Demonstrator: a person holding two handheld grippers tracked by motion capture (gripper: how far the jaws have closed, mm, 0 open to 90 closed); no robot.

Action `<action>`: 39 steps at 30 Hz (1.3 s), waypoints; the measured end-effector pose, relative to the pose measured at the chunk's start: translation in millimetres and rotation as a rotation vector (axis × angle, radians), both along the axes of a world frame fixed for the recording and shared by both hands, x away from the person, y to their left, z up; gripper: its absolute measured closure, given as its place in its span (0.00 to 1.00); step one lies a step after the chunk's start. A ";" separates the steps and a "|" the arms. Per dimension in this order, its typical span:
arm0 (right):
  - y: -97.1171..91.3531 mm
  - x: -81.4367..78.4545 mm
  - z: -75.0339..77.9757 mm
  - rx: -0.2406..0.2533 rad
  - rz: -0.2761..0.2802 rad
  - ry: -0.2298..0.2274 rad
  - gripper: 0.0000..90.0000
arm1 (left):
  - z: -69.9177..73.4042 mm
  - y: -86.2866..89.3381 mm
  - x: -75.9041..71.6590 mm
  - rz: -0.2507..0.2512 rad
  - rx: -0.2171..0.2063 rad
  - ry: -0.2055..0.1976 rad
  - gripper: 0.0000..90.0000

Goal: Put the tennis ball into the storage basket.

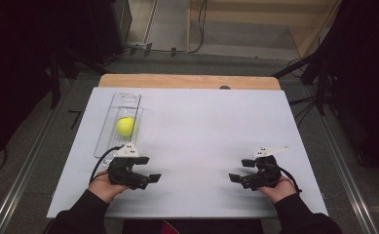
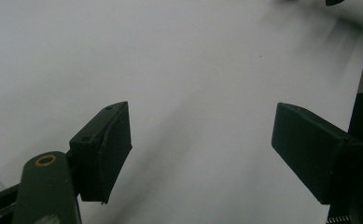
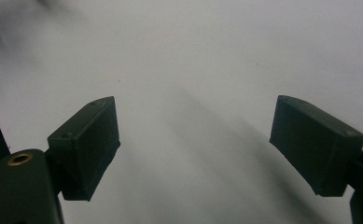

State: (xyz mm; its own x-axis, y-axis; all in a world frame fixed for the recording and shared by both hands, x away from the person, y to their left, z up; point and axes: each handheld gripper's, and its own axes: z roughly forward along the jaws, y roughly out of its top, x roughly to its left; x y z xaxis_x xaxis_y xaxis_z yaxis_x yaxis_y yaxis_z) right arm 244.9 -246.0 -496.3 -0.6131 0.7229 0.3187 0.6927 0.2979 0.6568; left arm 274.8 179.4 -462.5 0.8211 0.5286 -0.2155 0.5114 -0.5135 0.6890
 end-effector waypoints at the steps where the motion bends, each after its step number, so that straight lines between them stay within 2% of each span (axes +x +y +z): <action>1: 0.0 0.1 -0.1 0.000 0.000 -0.001 0.15 | 0.0 0.3 -0.6 0.000 0.002 0.002 0.23; 12: 0.1 -0.1 -0.1 -0.001 0.000 0.000 0.15 | -5.3 8.2 -9.5 0.020 0.008 0.004 0.23; 14: 0.2 -0.1 -0.1 -0.001 0.000 0.000 0.15 | -6.3 10.4 -10.0 0.022 0.020 0.007 0.23; 27: -0.1 0.2 -0.5 -0.001 0.002 -0.001 0.15 | -11.3 18.8 -14.2 0.055 0.014 -0.003 0.23; 39: -0.2 0.3 -0.5 -0.001 0.001 0.000 0.15 | -14.0 22.5 -15.0 0.061 0.017 -0.001 0.23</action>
State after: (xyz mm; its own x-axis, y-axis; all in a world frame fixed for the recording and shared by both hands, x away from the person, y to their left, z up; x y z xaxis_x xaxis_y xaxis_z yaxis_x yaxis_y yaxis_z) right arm 245.2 -246.2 -496.9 -0.6141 0.7225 0.3177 0.6920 0.2994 0.6568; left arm 259.8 201.9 -476.5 0.7872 0.5816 -0.2053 0.5417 -0.4930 0.6808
